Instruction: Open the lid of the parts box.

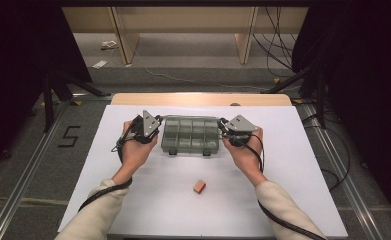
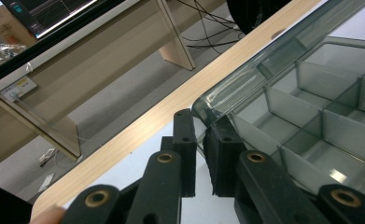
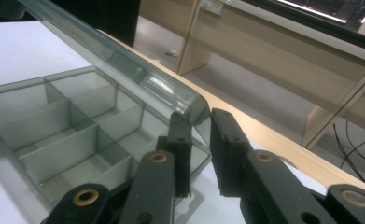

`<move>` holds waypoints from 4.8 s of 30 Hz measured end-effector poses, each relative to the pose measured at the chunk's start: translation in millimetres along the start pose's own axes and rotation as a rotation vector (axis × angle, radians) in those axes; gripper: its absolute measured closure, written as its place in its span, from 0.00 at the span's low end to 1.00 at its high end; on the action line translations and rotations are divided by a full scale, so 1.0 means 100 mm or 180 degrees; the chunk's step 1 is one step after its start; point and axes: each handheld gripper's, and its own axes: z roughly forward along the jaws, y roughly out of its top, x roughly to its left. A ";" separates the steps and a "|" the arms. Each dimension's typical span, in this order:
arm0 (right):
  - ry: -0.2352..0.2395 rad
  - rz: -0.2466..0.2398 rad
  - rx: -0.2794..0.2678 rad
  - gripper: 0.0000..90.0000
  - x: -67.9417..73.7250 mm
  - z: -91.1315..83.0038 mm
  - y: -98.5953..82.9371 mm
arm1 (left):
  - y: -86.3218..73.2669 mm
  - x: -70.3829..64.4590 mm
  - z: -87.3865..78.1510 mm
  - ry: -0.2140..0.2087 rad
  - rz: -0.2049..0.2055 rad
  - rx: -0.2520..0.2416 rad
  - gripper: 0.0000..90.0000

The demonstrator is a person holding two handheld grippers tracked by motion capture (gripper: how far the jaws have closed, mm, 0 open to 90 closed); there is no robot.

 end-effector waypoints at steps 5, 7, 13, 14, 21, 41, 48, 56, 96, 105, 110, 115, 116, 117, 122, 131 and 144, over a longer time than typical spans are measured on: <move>-0.0079 0.0075 0.0002 0.91 -0.02 0.03 0.04 | 0.06 0.02 0.04 0.0026 -0.0044 0.0009 0.93; -0.0094 0.0098 -0.0001 0.92 -0.03 0.04 0.05 | 0.07 0.03 0.06 0.0028 -0.0083 0.0016 0.93; -0.0107 0.0144 0.0020 0.92 -0.06 0.08 0.10 | 0.10 0.07 0.09 0.0016 -0.0207 0.0026 0.93; -0.0107 0.0159 0.0024 0.93 -0.06 0.08 0.11 | 0.11 0.07 0.09 0.0012 -0.0216 0.0036 0.93; -0.0120 0.0226 0.0035 0.93 -0.12 0.13 0.17 | 0.16 0.11 0.12 -0.0033 -0.0377 0.0076 0.93; -0.0038 0.0394 0.0088 0.94 -0.27 0.26 0.29 | 0.25 0.19 0.20 -0.0048 -0.0442 0.0150 0.93; -0.0054 0.0416 0.0085 0.94 -0.30 0.31 0.31 | 0.28 0.23 0.26 -0.0039 -0.0502 0.0147 0.93; -0.0077 0.0444 0.0092 0.94 -0.35 0.40 0.33 | 0.31 0.28 0.36 -0.0028 -0.0619 0.0147 0.92; -0.0173 0.0698 0.0110 0.94 -0.41 0.71 0.19 | 0.19 0.36 0.70 -0.0049 -0.1045 0.0116 0.93; -0.0164 0.0739 0.0221 0.94 -0.41 0.78 0.10 | 0.17 0.36 0.75 -0.0060 -0.1055 0.0159 0.93; -0.0169 0.0772 0.0248 0.94 -0.40 0.81 0.06 | 0.15 0.35 0.77 -0.0076 -0.1036 0.0214 0.93; -0.0165 0.0772 0.0284 0.94 -0.39 0.83 0.03 | 0.13 0.34 0.79 -0.0078 -0.1022 0.0252 0.93; -0.0166 0.0774 0.0290 0.94 -0.38 0.83 0.02 | 0.12 0.34 0.80 -0.0080 -0.1022 0.0270 0.93; -0.0168 0.0782 0.0299 0.94 -0.38 0.83 0.01 | 0.11 0.33 0.81 -0.0079 -0.1033 0.0279 0.92; -0.0166 0.0795 0.0334 0.94 -0.38 0.86 -0.01 | 0.07 0.31 0.86 -0.0104 -0.1049 0.0367 0.92; -0.0163 0.0816 0.0423 0.92 -0.39 0.90 -0.06 | 0.04 0.32 0.91 -0.0112 -0.1084 0.0456 0.89; -0.0171 0.0843 0.0552 0.86 -0.41 0.93 -0.13 | 0.01 0.34 0.91 -0.0137 -0.1084 0.0569 0.80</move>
